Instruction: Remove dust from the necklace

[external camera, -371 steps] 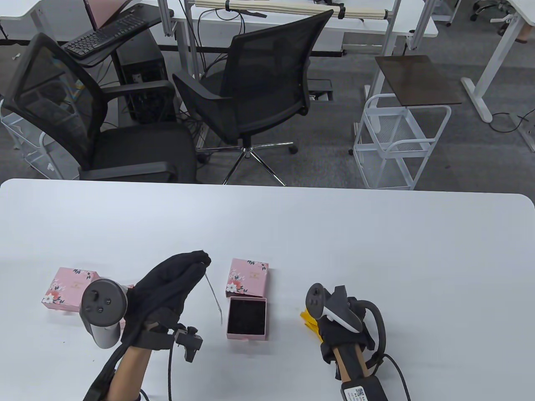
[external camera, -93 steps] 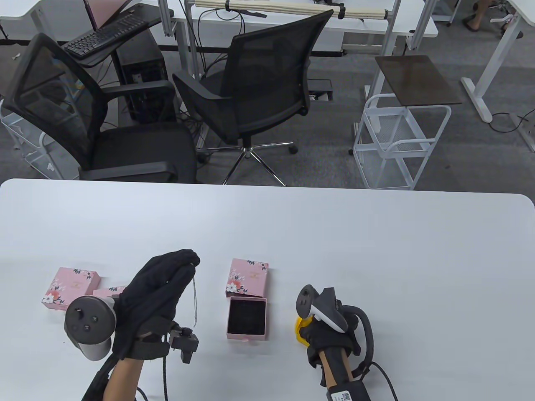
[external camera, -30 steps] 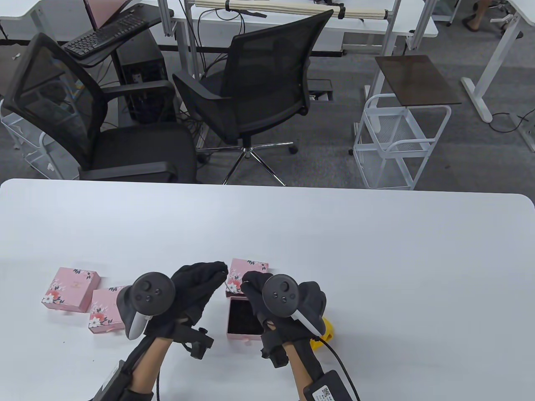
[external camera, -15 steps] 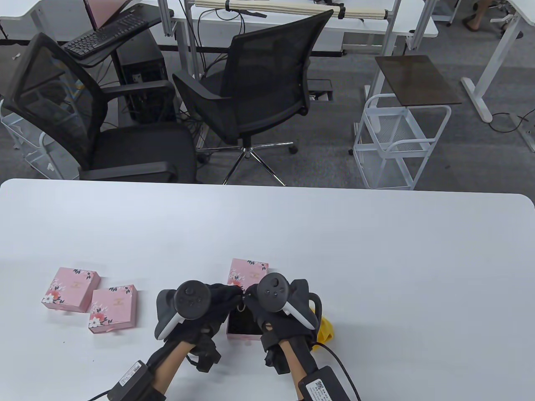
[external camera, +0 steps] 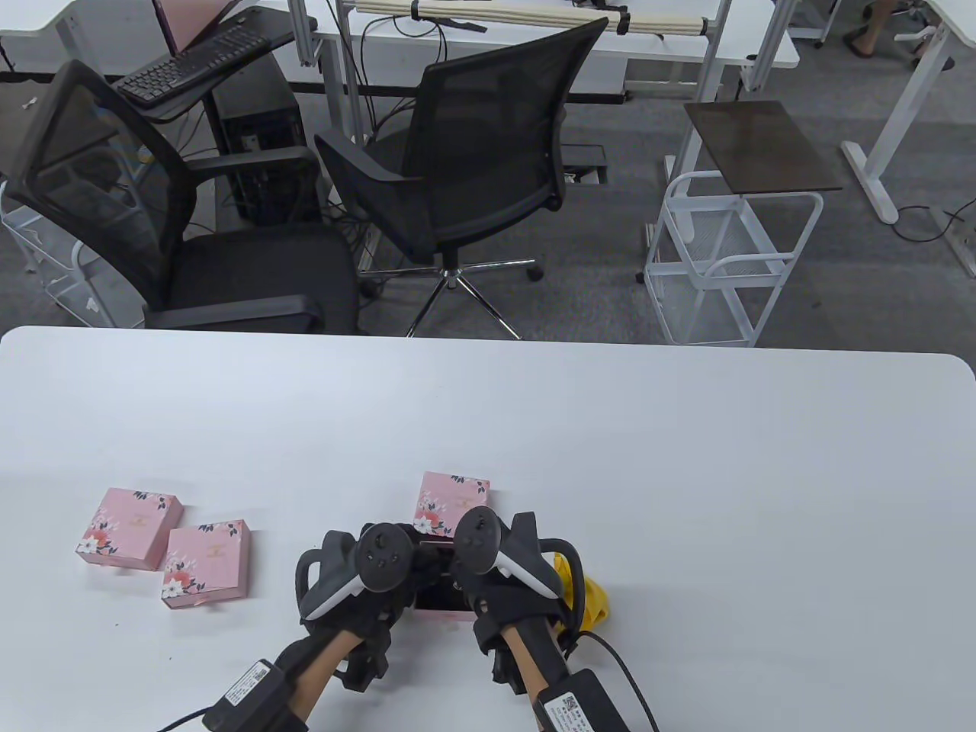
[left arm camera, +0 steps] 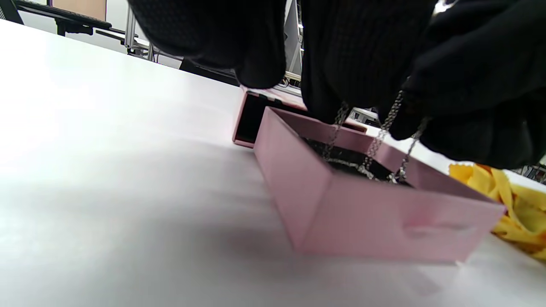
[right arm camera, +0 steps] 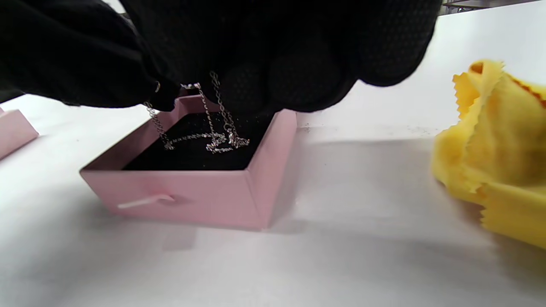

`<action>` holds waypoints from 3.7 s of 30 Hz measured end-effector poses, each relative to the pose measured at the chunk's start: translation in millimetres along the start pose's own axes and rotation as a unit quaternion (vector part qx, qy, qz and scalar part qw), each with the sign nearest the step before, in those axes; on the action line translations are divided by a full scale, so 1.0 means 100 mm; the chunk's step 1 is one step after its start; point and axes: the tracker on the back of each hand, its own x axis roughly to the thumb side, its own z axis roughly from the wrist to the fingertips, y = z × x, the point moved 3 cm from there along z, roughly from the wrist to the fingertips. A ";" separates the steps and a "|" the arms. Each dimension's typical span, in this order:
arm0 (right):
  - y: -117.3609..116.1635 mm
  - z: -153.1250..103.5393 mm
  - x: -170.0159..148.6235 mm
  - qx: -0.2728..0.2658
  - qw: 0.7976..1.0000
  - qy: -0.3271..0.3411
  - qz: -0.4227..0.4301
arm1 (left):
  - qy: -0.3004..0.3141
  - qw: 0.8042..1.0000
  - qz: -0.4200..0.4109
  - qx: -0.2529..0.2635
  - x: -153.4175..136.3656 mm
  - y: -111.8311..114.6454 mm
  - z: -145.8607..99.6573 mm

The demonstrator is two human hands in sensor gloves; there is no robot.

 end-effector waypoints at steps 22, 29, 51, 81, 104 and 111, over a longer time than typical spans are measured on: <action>0.03 -0.13 0.09 0.077 0.996 -0.009 -0.046 | -0.023 0.995 -0.099 0.002 -0.31 0.12 0.13; -0.13 -0.08 0.07 0.121 0.991 -0.015 -0.062 | -0.020 0.996 -0.072 -0.055 -0.31 0.25 0.21; -0.31 -0.03 0.20 0.041 0.985 0.018 -0.167 | 0.024 0.997 -0.036 -0.058 -0.16 0.34 0.23; -0.28 -0.03 0.08 -0.101 0.982 -0.004 -0.158 | 0.008 0.995 -0.075 -0.068 -0.25 0.31 0.25; -0.18 0.45 0.01 -0.133 0.984 -0.072 -0.089 | 0.011 0.993 -0.089 -0.079 -0.25 0.33 0.25; -0.14 0.47 -0.04 -0.157 0.982 -0.084 -0.069 | 0.012 0.992 -0.091 -0.086 -0.24 0.33 0.24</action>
